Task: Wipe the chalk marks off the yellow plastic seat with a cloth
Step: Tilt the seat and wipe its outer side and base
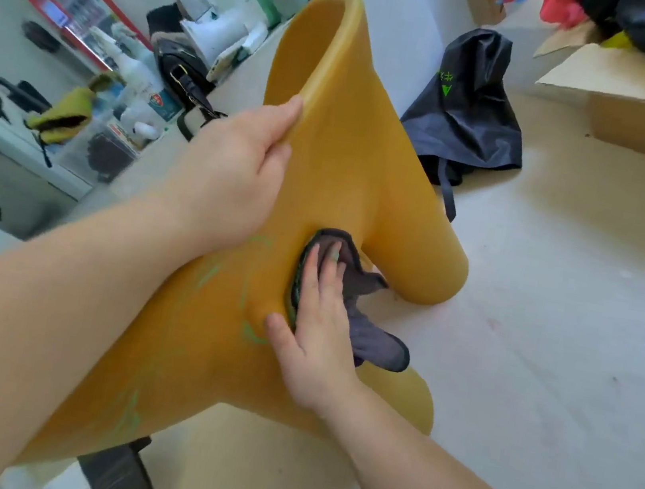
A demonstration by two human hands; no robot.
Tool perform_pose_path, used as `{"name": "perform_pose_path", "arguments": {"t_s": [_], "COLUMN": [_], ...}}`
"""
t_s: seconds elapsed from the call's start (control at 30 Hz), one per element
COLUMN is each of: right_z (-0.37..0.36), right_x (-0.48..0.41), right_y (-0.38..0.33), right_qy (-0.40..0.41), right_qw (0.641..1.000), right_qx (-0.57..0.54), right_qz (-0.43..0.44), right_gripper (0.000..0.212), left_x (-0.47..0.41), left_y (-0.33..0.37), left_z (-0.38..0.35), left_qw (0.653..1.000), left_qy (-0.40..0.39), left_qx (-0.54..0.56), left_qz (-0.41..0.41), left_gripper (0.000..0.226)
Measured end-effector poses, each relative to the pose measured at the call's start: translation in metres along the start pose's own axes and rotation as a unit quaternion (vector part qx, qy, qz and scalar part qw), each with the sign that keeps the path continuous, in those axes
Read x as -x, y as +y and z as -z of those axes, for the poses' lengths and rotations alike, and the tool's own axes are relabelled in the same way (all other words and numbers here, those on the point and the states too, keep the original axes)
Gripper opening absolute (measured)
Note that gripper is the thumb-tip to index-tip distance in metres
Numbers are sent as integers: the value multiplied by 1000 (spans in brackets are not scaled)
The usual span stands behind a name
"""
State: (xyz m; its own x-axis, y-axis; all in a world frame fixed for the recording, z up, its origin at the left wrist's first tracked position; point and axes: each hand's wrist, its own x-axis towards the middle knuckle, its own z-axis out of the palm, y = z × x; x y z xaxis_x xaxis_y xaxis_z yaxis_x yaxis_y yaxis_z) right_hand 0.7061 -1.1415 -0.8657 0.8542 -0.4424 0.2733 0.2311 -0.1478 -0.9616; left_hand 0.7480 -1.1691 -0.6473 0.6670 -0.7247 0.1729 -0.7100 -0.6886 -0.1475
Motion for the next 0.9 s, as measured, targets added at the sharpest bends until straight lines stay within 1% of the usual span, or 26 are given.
{"name": "perform_pose_path", "arguments": {"t_s": [0.13,0.23,0.33,0.4,0.5,0.57,0.63,0.7,0.73,0.8,0.9], "right_z": [2,2,-5,-14,-33,-48,-57,-58,-56,-52,-43], "right_x": [-22,-22,-5,10,46,76,98,101,97,83,62], "right_y": [-8,-5,2,-3,-5,11,31,37,33,16,-15], "right_qy": [33,33,19,31,59,60,44,39,45,57,47], "right_qw": [995,993,998,998,996,992,984,976,976,981,997], "right_qx": [-63,-94,-37,-8,10,34,48,38,25,5,15], "right_qz": [-63,-64,-49,-45,-63,-103,-167,-209,-213,-187,-67], "right_gripper": [84,85,89,91,92,87,84,83,84,89,97], "left_x": [21,43,80,107,134,138,137,136,136,136,131], "left_y": [-2,-8,-20,-28,-41,-46,-43,-38,-34,-28,-24], "left_z": [-1,8,18,24,25,23,19,13,10,6,1], "left_qw": [1000,1000,998,995,992,990,990,993,996,998,998], "left_qy": [2,-7,1,7,-4,-5,2,19,31,53,51], "left_qx": [24,18,50,79,104,115,118,98,73,15,-30], "left_qz": [20,23,38,59,75,77,74,61,46,7,-13], "left_gripper": [49,49,46,45,45,45,45,47,48,50,59]}}
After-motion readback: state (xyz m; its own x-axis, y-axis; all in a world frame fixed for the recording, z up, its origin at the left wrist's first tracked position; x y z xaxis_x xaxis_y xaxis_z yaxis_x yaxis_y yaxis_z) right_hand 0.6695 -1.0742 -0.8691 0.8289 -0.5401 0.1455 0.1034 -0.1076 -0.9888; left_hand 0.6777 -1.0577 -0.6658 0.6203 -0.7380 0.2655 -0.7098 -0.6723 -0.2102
